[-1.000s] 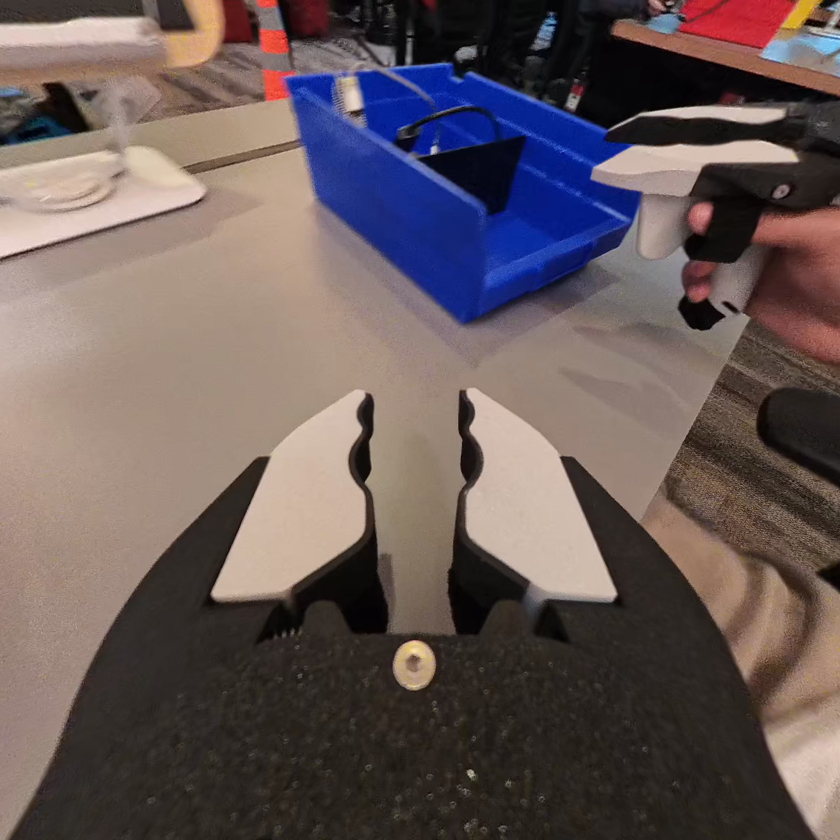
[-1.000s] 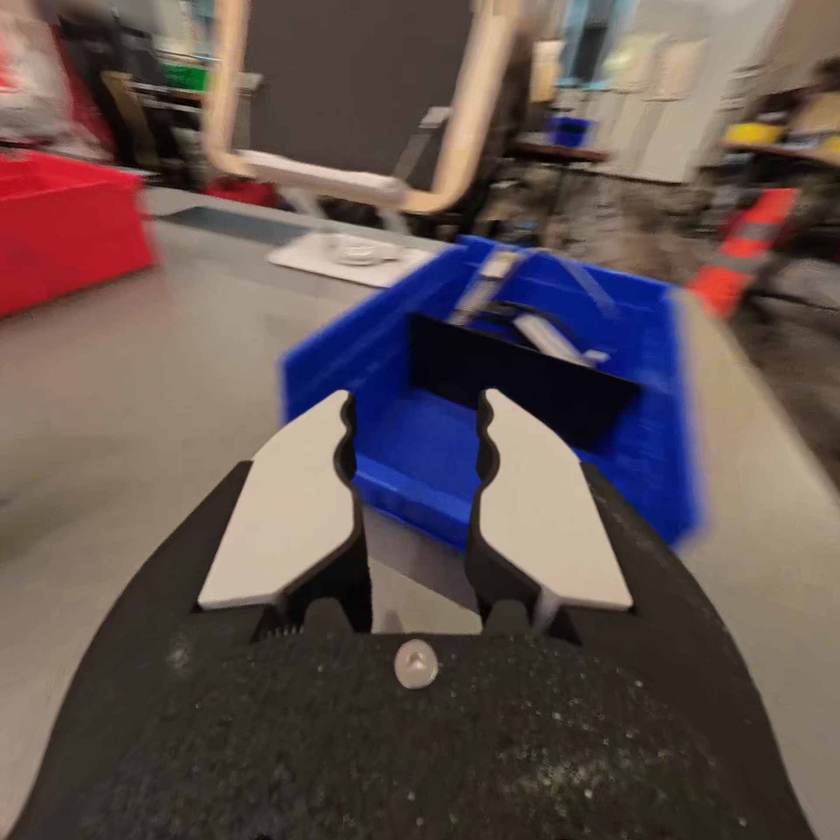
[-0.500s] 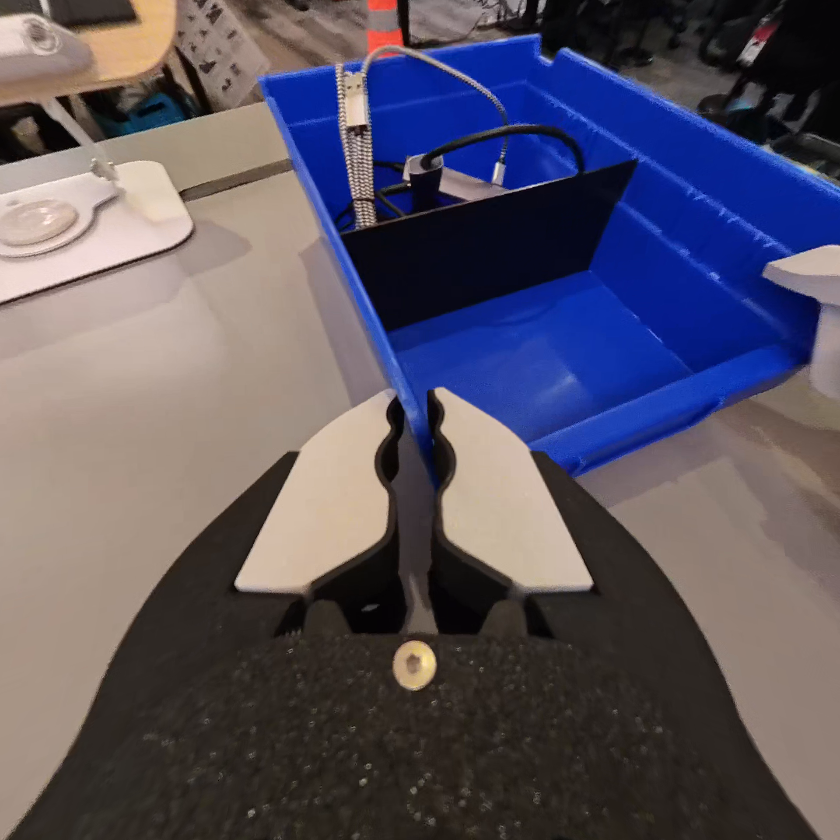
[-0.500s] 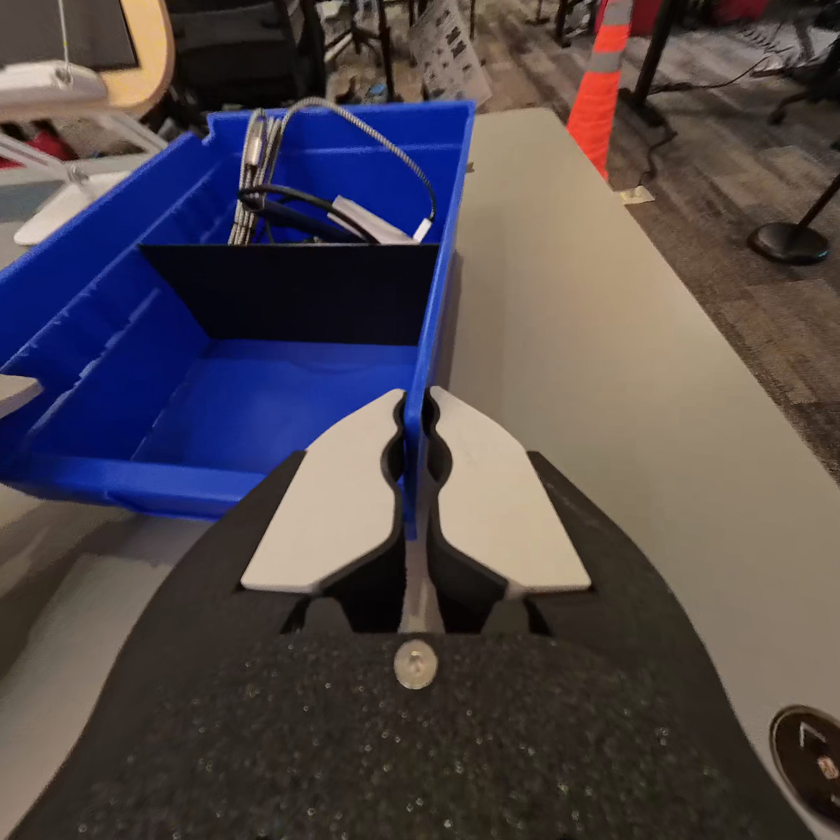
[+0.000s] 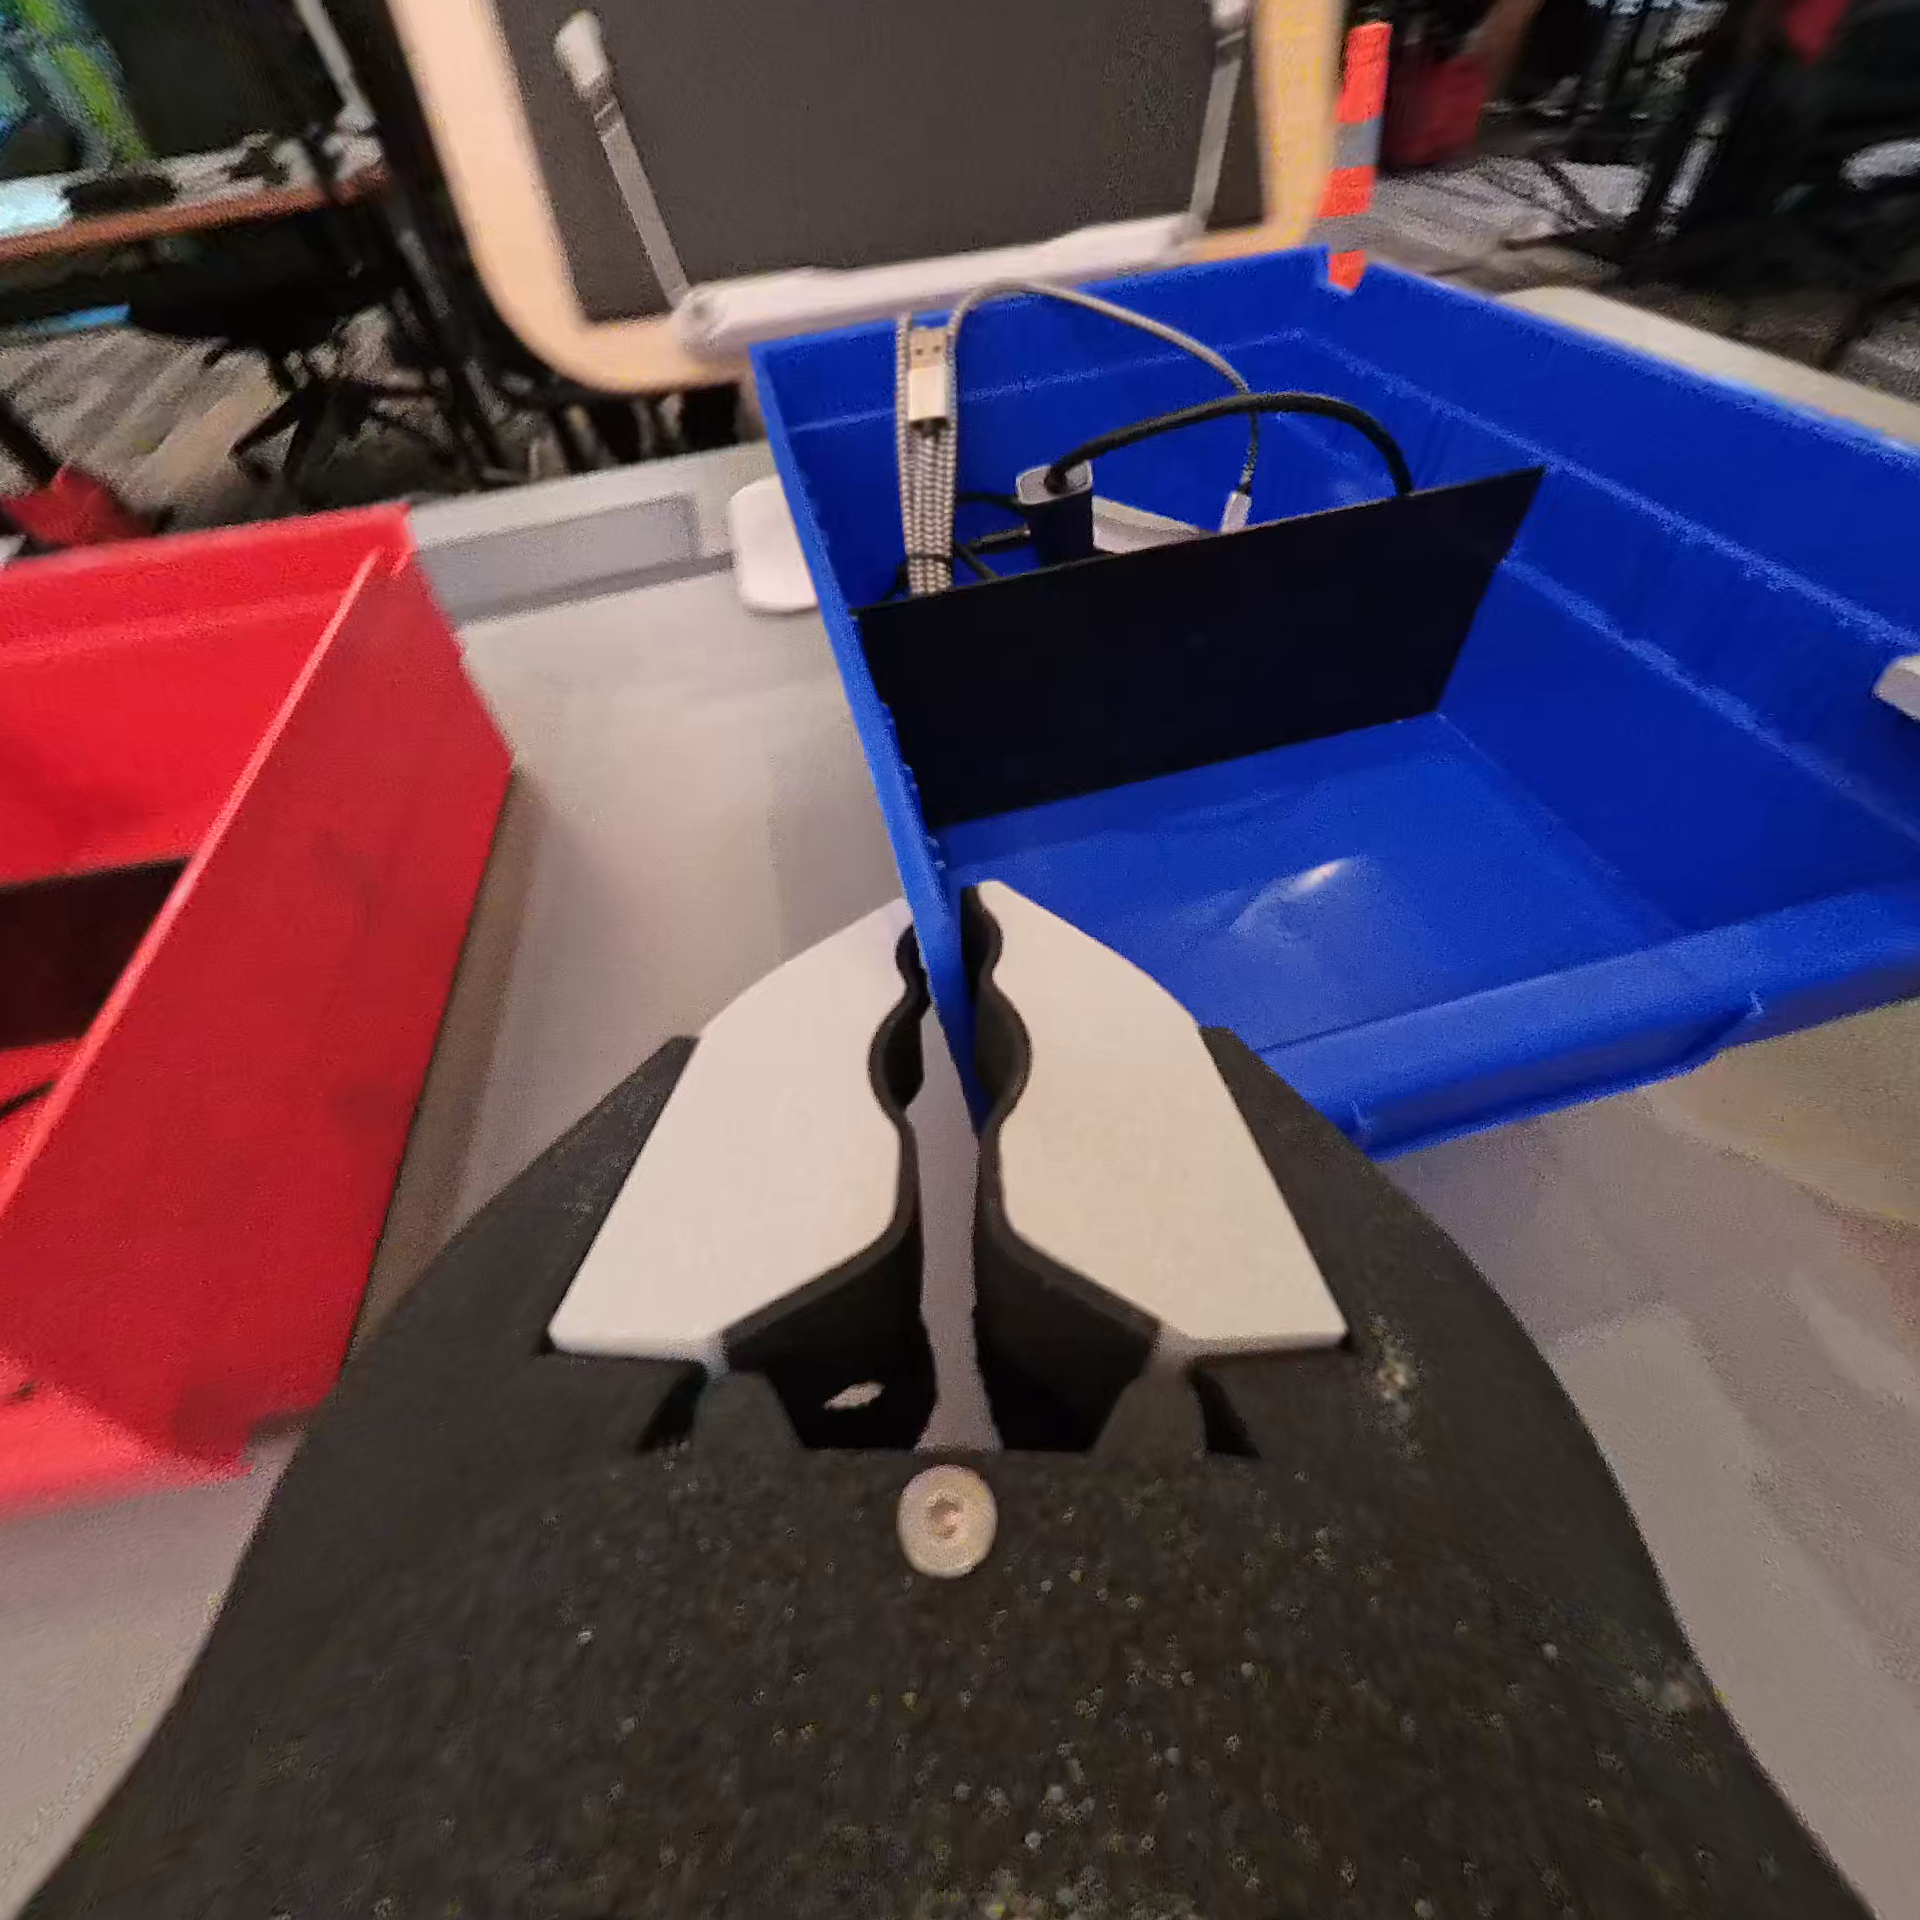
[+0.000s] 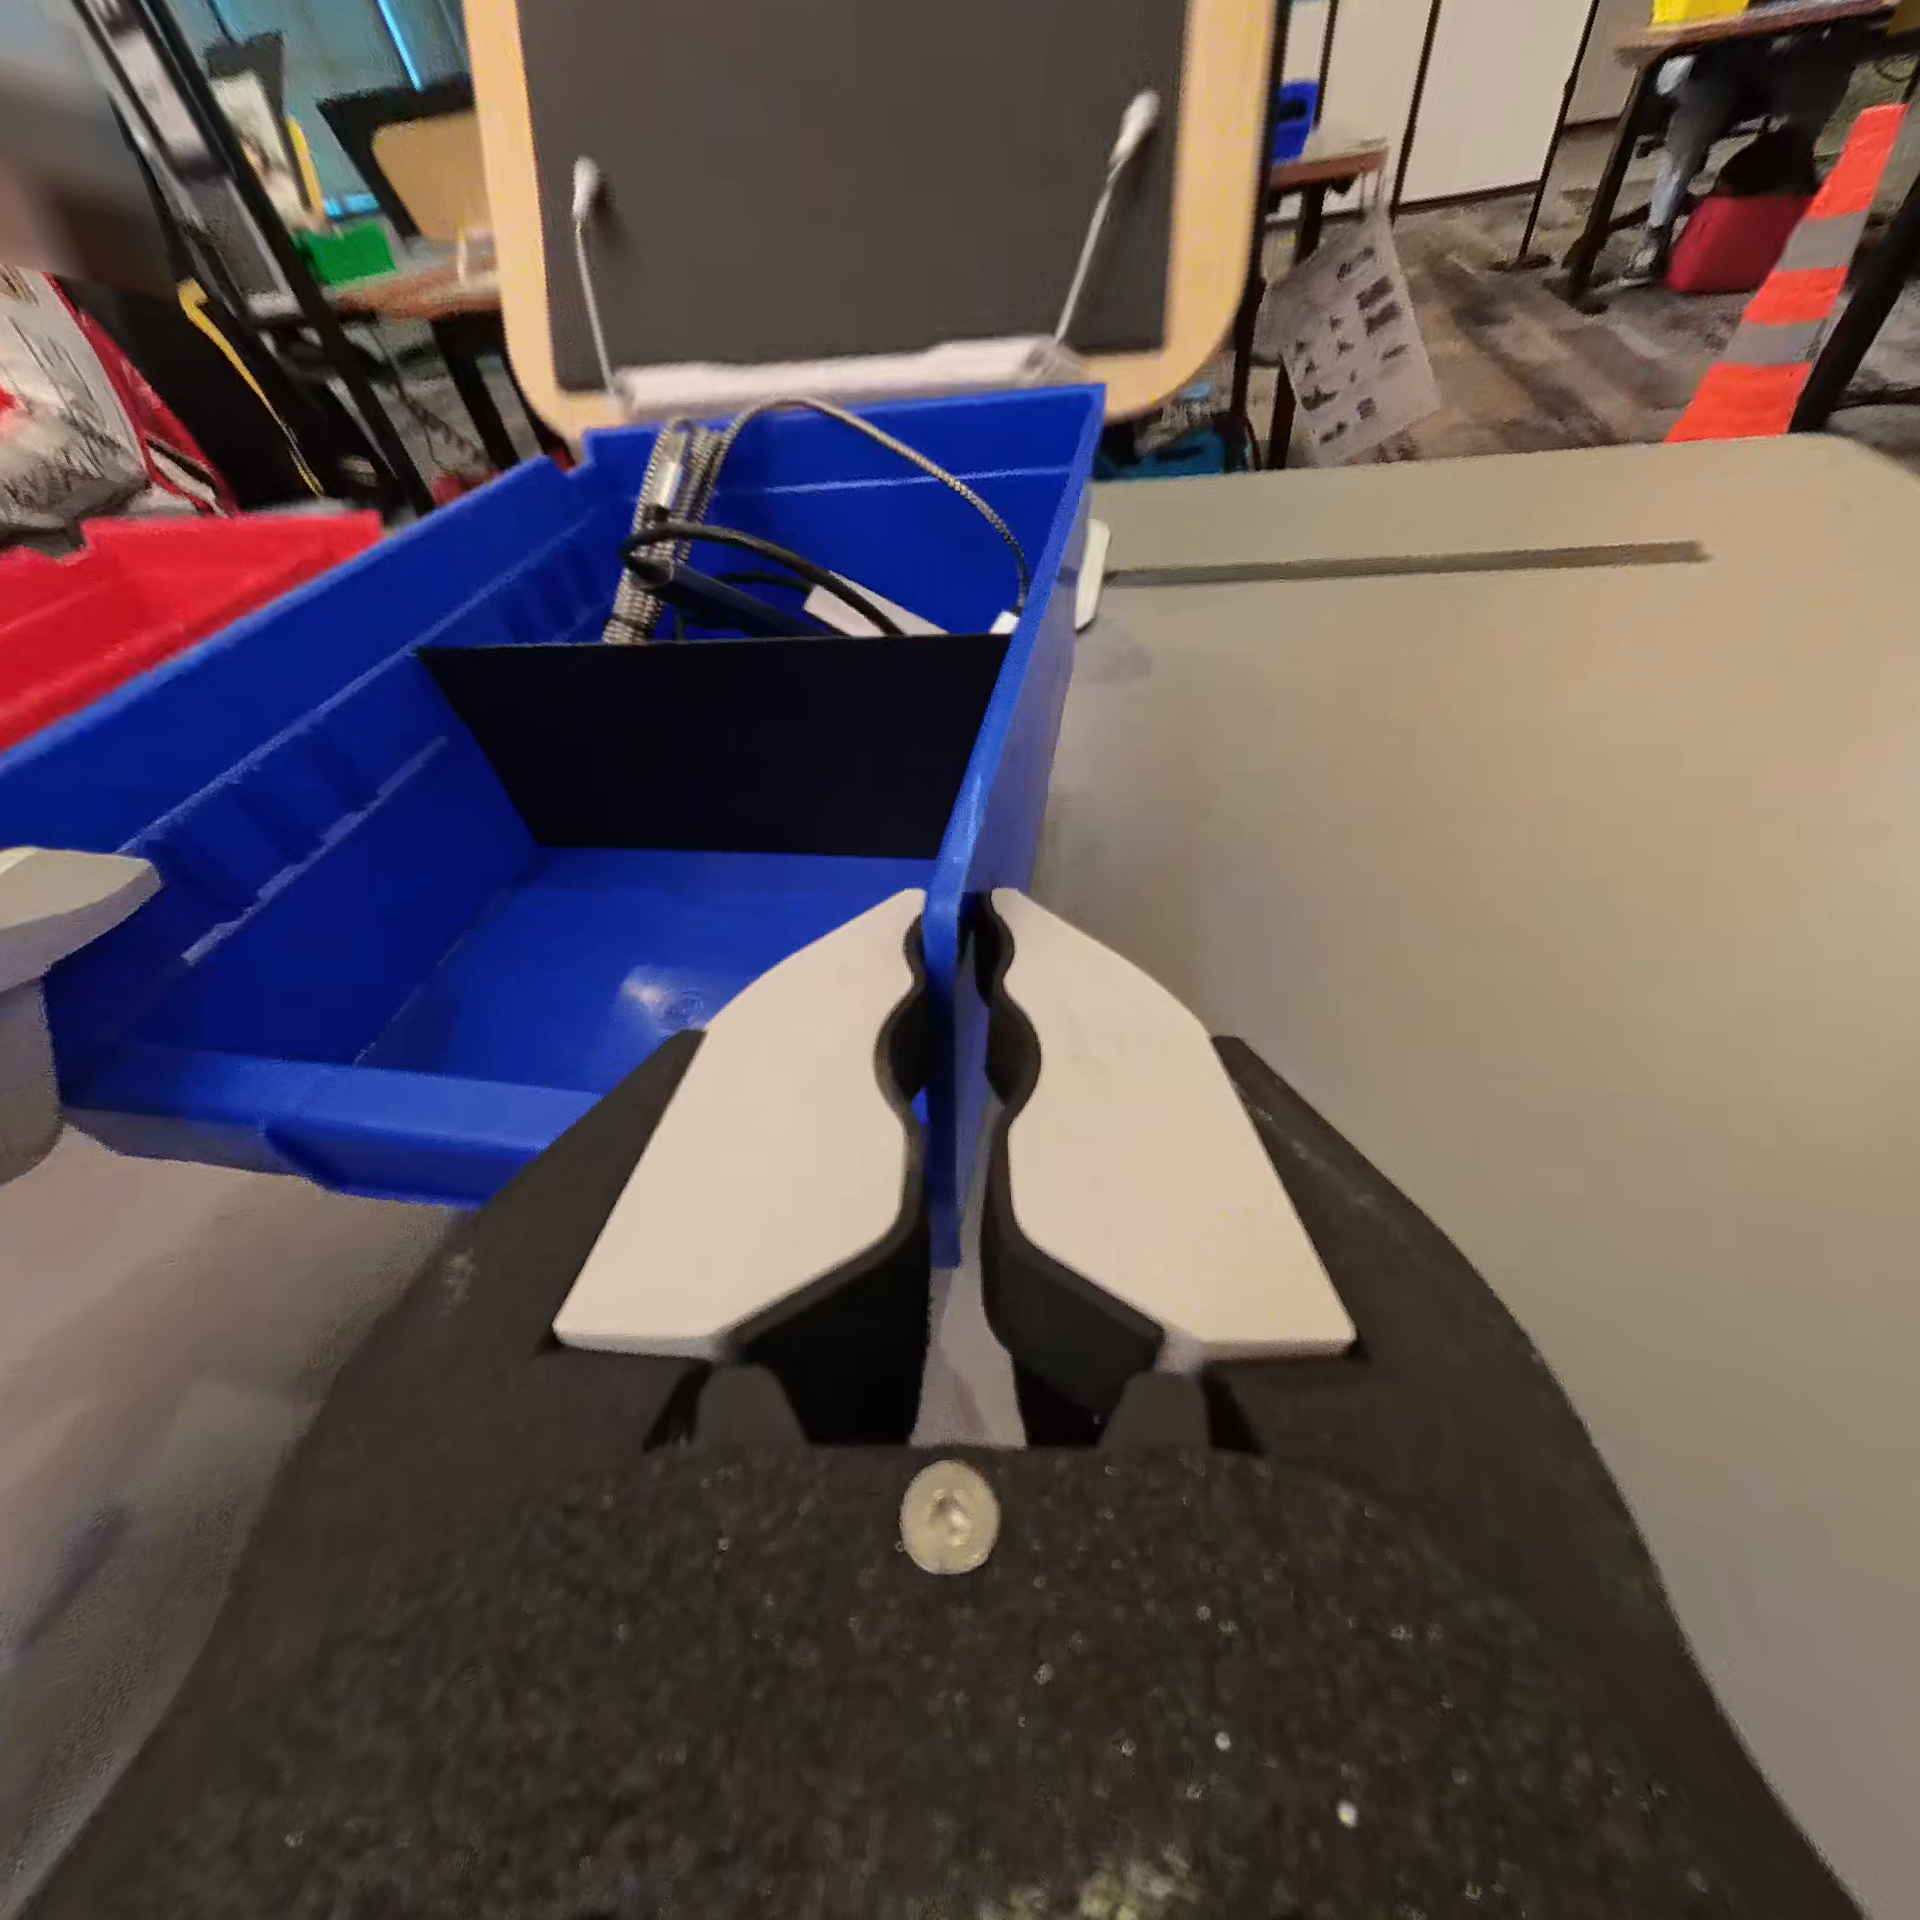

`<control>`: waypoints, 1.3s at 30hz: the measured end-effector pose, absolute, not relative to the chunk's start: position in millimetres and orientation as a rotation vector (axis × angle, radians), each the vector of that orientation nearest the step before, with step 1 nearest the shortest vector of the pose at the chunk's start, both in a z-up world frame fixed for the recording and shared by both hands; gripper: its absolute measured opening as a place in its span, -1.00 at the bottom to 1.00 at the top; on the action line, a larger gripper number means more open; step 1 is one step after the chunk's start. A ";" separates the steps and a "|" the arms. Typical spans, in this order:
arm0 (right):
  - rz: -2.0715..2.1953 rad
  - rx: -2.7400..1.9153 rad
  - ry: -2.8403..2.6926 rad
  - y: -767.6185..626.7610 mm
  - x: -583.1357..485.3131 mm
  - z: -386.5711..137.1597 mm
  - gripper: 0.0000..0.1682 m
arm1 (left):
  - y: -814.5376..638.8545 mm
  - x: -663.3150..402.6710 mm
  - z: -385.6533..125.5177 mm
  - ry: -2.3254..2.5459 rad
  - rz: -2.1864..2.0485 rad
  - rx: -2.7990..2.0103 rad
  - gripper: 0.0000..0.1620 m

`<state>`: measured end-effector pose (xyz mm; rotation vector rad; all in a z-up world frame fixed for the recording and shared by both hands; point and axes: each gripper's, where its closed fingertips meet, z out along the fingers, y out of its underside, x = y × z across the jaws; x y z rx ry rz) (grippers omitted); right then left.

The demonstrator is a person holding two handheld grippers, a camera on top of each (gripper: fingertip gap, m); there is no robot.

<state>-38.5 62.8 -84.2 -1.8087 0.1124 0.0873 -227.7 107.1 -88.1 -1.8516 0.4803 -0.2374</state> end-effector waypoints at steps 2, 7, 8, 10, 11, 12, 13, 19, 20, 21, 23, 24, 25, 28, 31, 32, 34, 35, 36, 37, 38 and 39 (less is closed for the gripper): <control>0.069 -1.829 0.099 74.9 -62.0 -99.3 -0.95 | 115.0 -251.5 -106.4 0.411 -0.223 -1.883 -0.96; 0.111 -1.879 0.084 91.3 -90.3 -122.4 -0.93 | 138.4 -279.6 -115.2 0.418 -0.138 -1.874 -0.95; 0.111 -1.885 0.045 93.1 -94.7 -121.9 -0.93 | 141.5 -282.8 -121.3 0.404 -0.181 -1.892 -0.95; 0.087 -1.894 -0.010 97.5 -98.5 -121.9 -0.87 | 140.6 -284.5 -124.5 0.410 -0.276 -1.892 -0.93; 0.094 -1.893 -0.062 98.7 -102.0 -121.8 -0.82 | 138.1 -287.1 -125.1 0.419 -0.287 -1.909 -0.93; 0.117 -1.893 -0.138 98.1 -107.4 -122.1 -0.76 | 134.7 -291.7 -121.9 0.415 -0.285 -1.918 -0.89; 0.147 -1.893 -0.208 95.2 -112.3 -122.0 -0.67 | 130.3 -297.8 -112.9 0.396 -0.284 -1.898 -0.83; 0.214 -1.808 -0.243 65.4 -107.8 -97.5 -0.55 | 99.2 -382.6 -46.6 0.225 -0.230 -1.713 -0.73; 0.178 -1.770 -0.259 61.4 -108.6 -90.3 -0.56 | 96.0 -408.4 -45.3 0.220 -0.182 -1.706 -0.75; 0.127 -1.733 -0.286 57.0 -110.8 -84.2 -0.58 | 95.5 -438.3 -49.3 0.218 -0.111 -1.715 -0.79; 0.037 -1.654 -0.365 46.3 -124.6 -72.7 -0.61 | 100.8 -505.4 -71.3 0.208 0.062 -1.808 -0.80; 0.017 -1.606 -0.409 39.9 -138.0 -66.8 -0.66 | 105.2 -530.1 -81.3 0.215 0.085 -1.861 -0.78; 0.031 -1.566 -0.462 32.8 -157.3 -63.2 -0.67 | 112.2 -544.6 -87.7 0.238 0.051 -1.890 -0.73; 0.184 -1.569 -0.700 2.6 -234.4 -83.3 -0.60 | 143.9 -569.6 -107.1 0.312 -0.026 -1.978 -0.59; 0.309 -1.633 -0.874 -25.9 -292.6 -112.4 -0.56 | 179.9 -575.9 -108.6 0.349 -0.061 -1.976 -0.52; 0.339 -1.638 -0.908 -31.2 -306.2 -117.7 -0.56 | 191.6 -578.4 -110.1 0.360 -0.026 -1.979 -0.55; 0.378 -1.658 -0.963 -34.3 -327.6 -128.8 -0.56 | 209.6 -577.2 -118.6 0.395 -0.011 -2.001 -0.75; 0.387 -1.690 -0.979 -31.5 -335.1 -135.8 -0.56 | 215.2 -577.0 -121.1 0.391 -0.025 -2.001 -0.85; 0.401 -1.736 -0.978 -26.7 -341.3 -141.8 -0.56 | 217.3 -576.4 -121.4 0.364 -0.070 -1.997 -0.86; 0.428 -1.788 -0.956 -20.2 -346.7 -145.1 -0.56 | 213.9 -573.7 -121.7 0.321 -0.161 -2.016 -0.91; 0.469 -1.839 -0.904 -11.4 -352.0 -144.9 -0.56 | 206.7 -570.5 -122.0 0.278 -0.255 -2.043 -0.97; 0.519 -1.878 -0.834 -0.6 -357.2 -142.0 -0.56 | 198.2 -570.3 -122.8 0.240 -0.290 -2.055 -0.96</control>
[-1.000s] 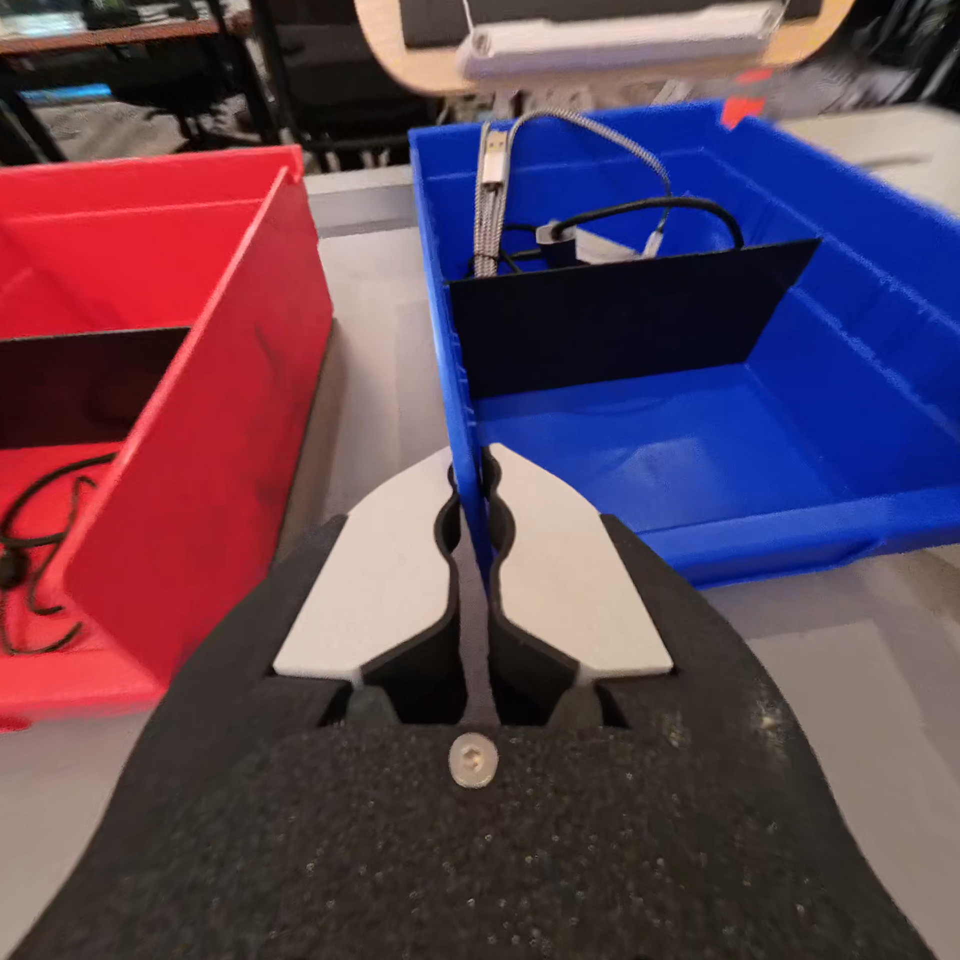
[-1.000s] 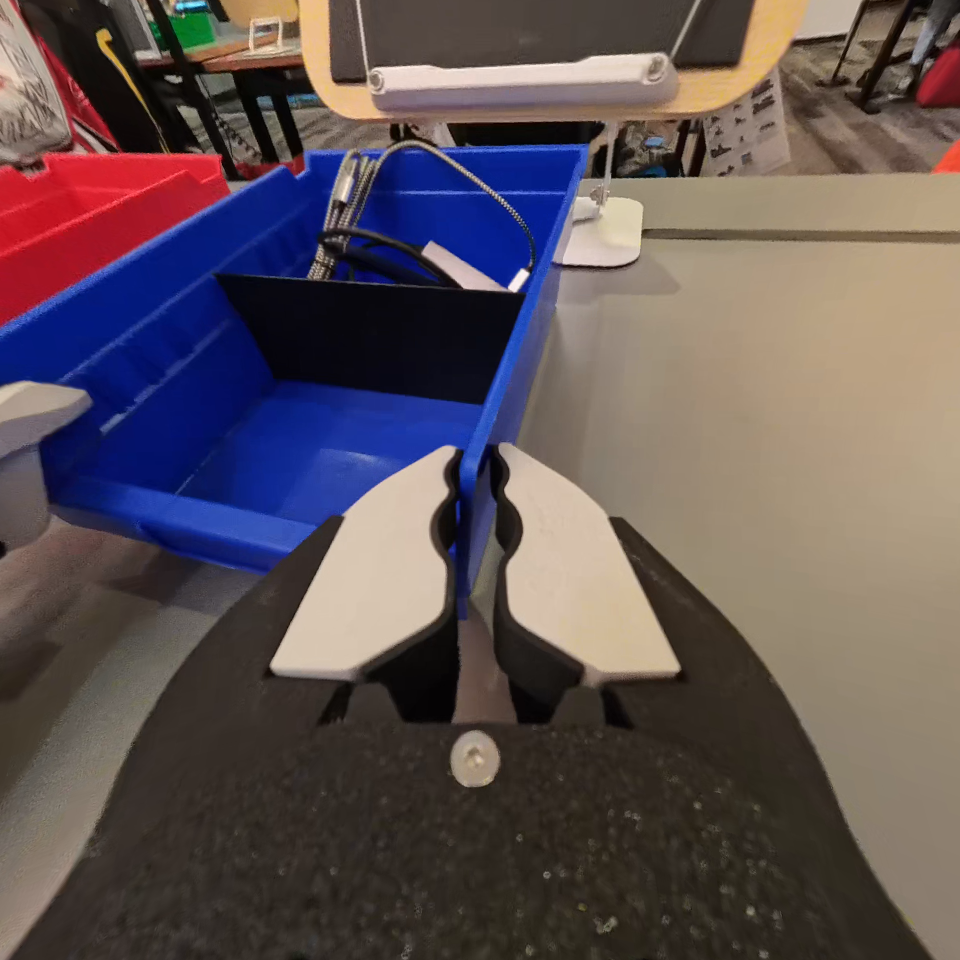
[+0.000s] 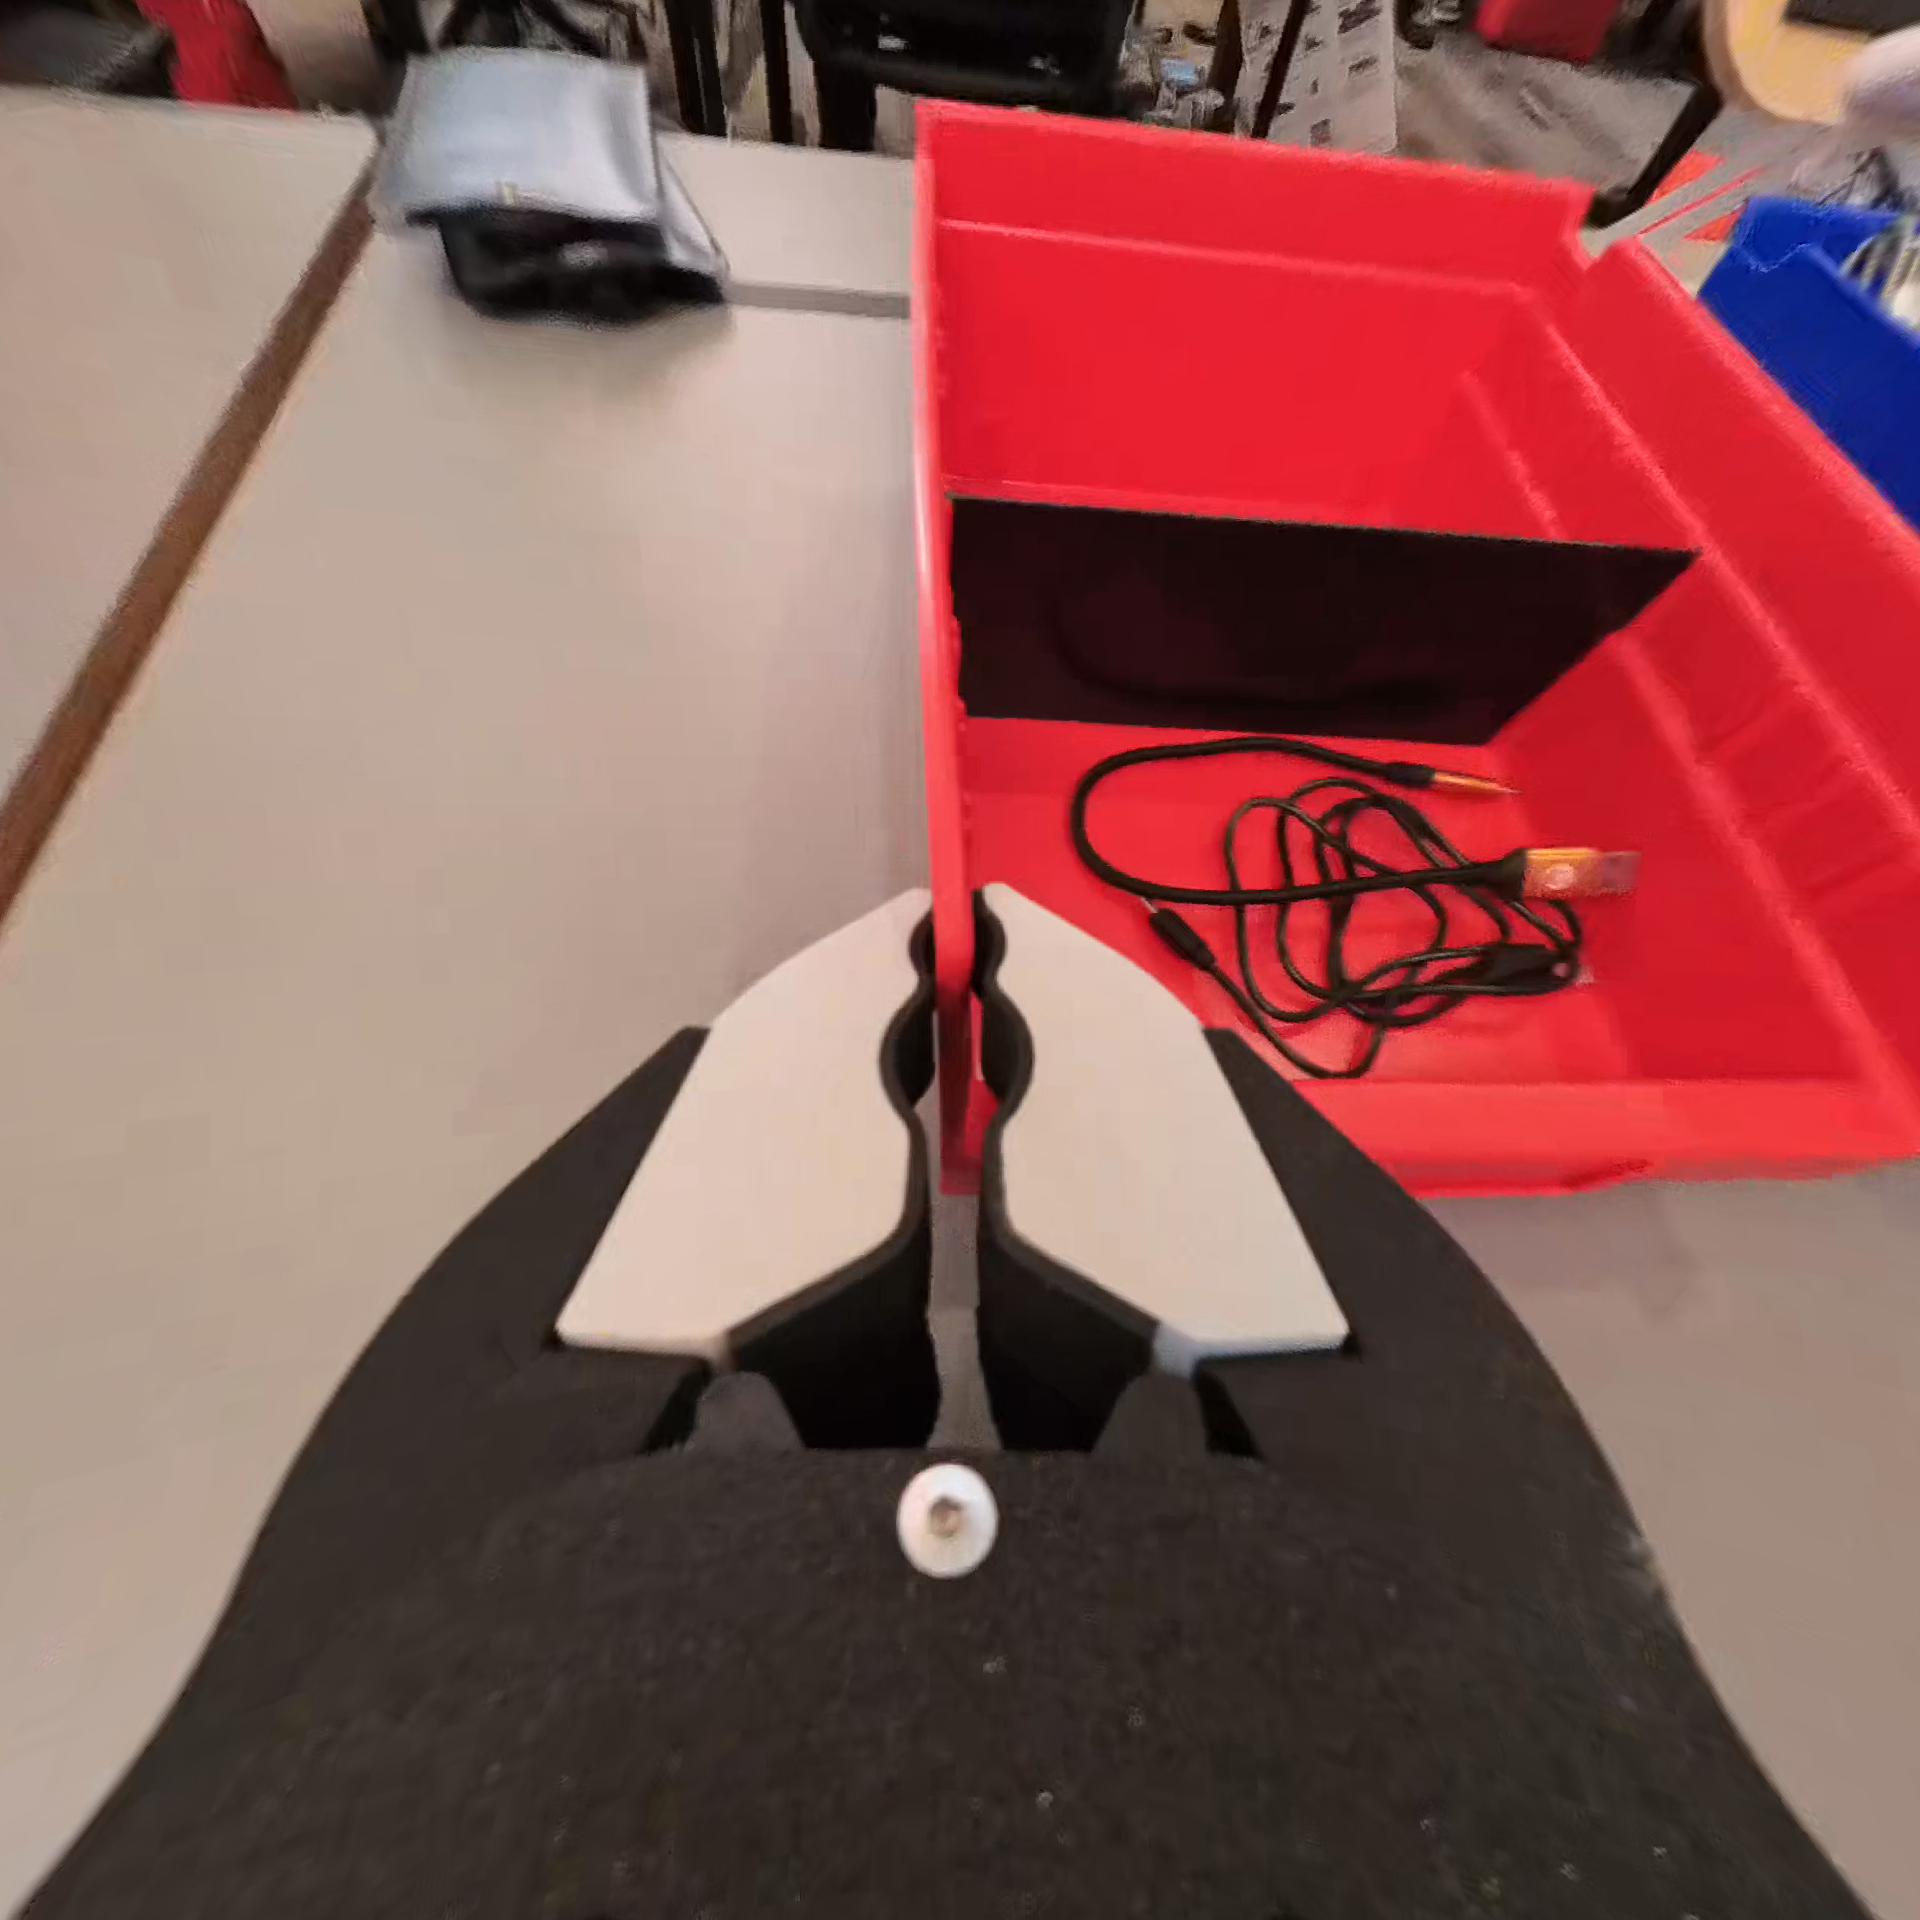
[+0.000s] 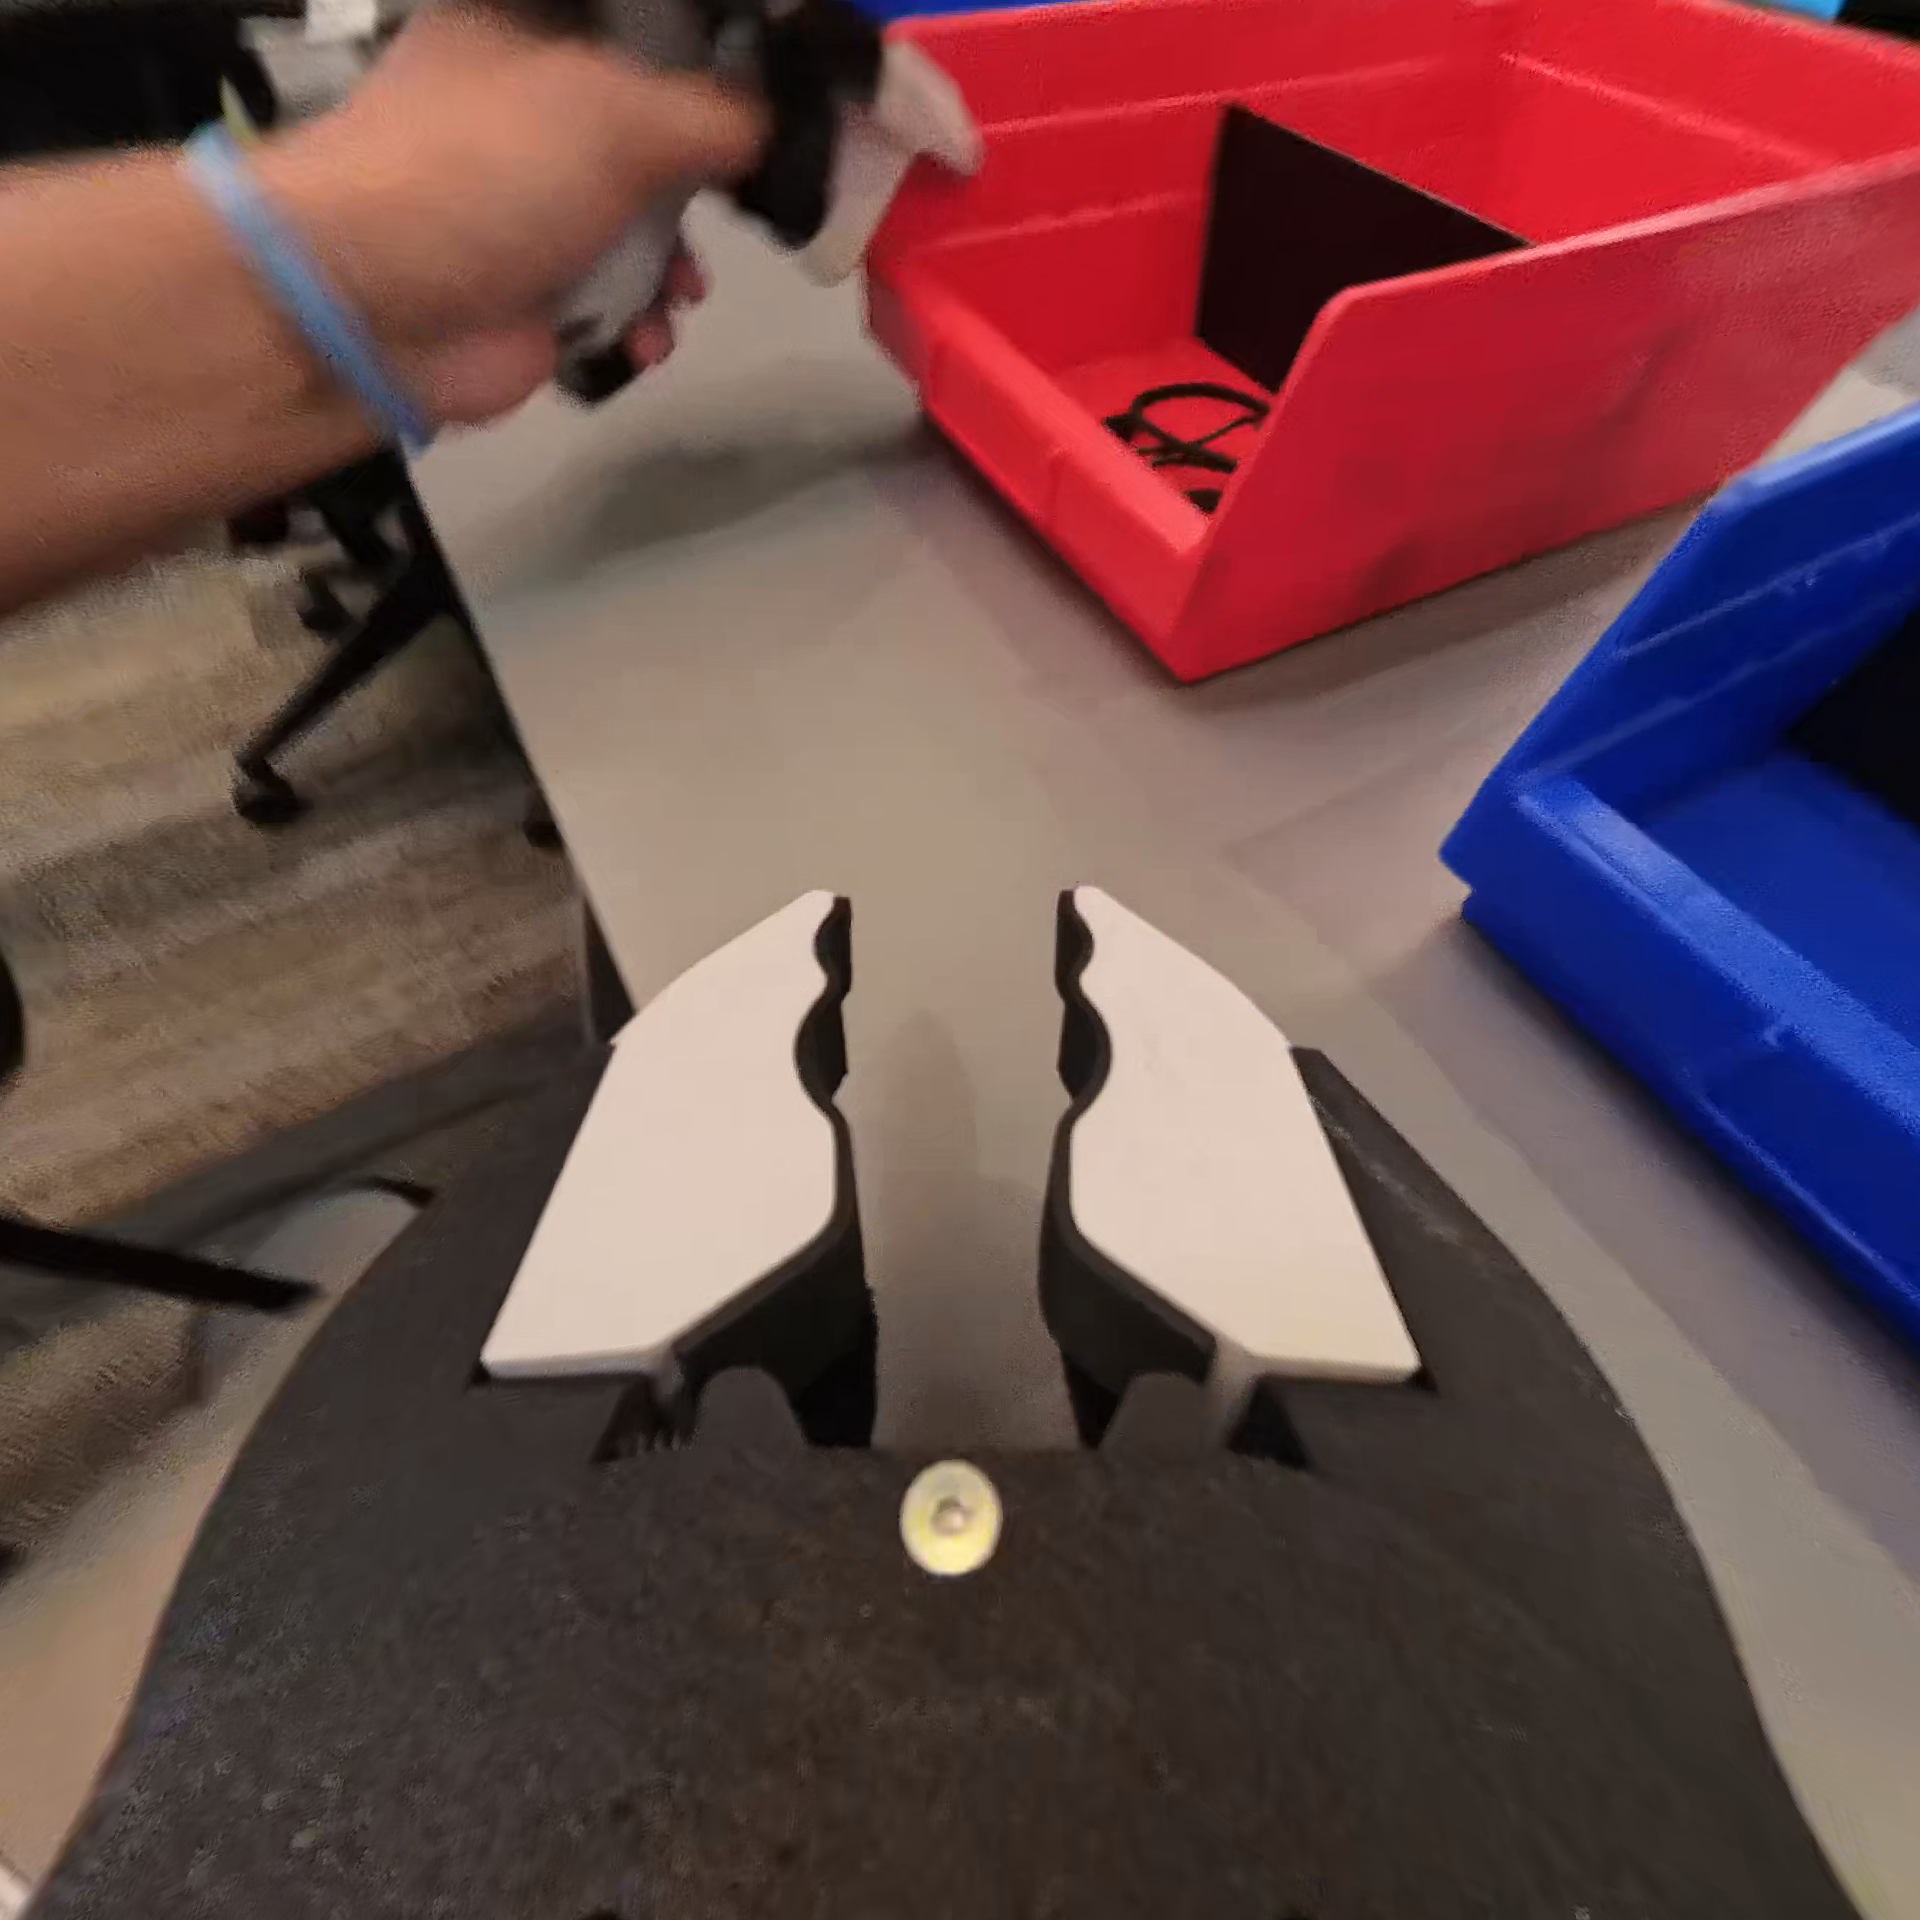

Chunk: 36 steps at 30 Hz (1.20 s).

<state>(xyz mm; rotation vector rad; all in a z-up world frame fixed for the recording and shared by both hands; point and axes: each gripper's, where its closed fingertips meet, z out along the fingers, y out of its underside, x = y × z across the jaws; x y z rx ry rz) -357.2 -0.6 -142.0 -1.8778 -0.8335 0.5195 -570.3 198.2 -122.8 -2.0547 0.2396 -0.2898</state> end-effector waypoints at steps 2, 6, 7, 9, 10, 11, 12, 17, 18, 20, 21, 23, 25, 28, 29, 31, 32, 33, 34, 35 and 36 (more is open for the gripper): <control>0.593 -1.900 -0.709 22.8 -367.2 -131.9 -0.53 | 176.4 -571.6 -122.6 0.212 -0.252 -2.038 -0.96; 0.450 -1.900 -0.544 68.1 -368.6 -120.8 -0.48 | 120.1 -570.3 -122.6 0.172 -0.186 -2.036 -0.94; 0.444 -1.893 -0.528 74.0 -372.4 -119.4 -0.49 | 106.7 -570.1 -122.5 0.155 -0.177 -2.036 -0.94; 0.460 -1.885 -0.519 80.8 -383.5 -119.3 -0.62 | 82.8 -567.5 -122.2 0.129 -0.182 -2.030 -0.93; 0.416 -1.898 -0.489 86.2 -382.7 -121.7 -0.77 | 72.4 -565.1 -122.1 0.110 -0.202 -2.027 -0.93; 0.322 -1.904 -0.442 93.5 -376.1 -123.2 -0.90 | 63.0 -561.4 -122.1 0.093 -0.240 -2.029 -0.92; 0.264 -1.893 -0.448 96.1 -373.9 -122.7 -0.93 | 54.5 -558.1 -121.3 0.082 -0.268 -2.037 -0.89; 0.331 -1.840 -0.426 85.5 -373.3 -89.0 -0.95 | 30.2 -552.2 -80.6 0.095 -0.148 -1.935 -0.89; 0.362 -1.838 -0.412 81.5 -372.5 -76.6 -0.95 | 28.7 -551.9 -68.1 0.111 -0.091 -1.913 -0.90; 0.392 -1.795 -0.384 78.5 -366.3 -49.3 -0.94 | 29.0 -545.9 -33.8 0.141 -0.028 -1.828 -0.92; 0.397 -1.757 -0.370 78.1 -360.4 -34.1 -0.94 | 30.0 -539.5 -14.6 0.159 -0.004 -1.782 -0.92; 0.368 -1.676 -0.331 76.5 -339.6 -0.7 -0.94 | 33.6 -518.9 24.8 0.207 0.038 -1.701 -0.92; 0.345 -1.599 -0.290 75.9 -307.6 34.2 -0.94 | 40.8 -486.9 63.2 0.265 0.038 -1.619 -0.92; 0.257 -1.509 -0.218 78.0 -233.4 78.3 -0.93 | 62.3 -414.3 102.0 0.370 -0.039 -1.537 -0.91; 0.208 -1.483 -0.204 78.1 -203.0 88.2 -0.93 | 71.3 -384.3 108.6 0.404 -0.086 -1.515 -0.92; 0.116 -1.457 -0.164 76.5 -134.4 96.2 -0.93 | 87.3 -315.5 111.2 0.471 -0.202 -1.480 -0.91; 0.060 -1.462 -0.138 73.7 -97.0 94.1 -0.93 | 93.3 -277.6 106.2 0.510 -0.245 -1.482 -0.90; 0.009 -1.482 -0.101 69.2 -58.1 88.8 -0.94 | 97.0 -238.1 98.2 0.552 -0.279 -1.495 -0.90; -0.022 -1.511 -0.050 63.2 -18.9 81.3 -0.94 | 97.7 -198.3 89.0 0.589 -0.314 -1.506 -0.90; -0.043 -1.540 0.004 55.3 19.2 72.1 -0.94 | 96.3 -159.2 78.5 0.623 -0.349 -1.515 -0.90; -0.064 -1.564 0.061 45.7 56.3 62.0 -0.95 | 93.2 -121.1 66.2 0.657 -0.388 -1.526 -0.90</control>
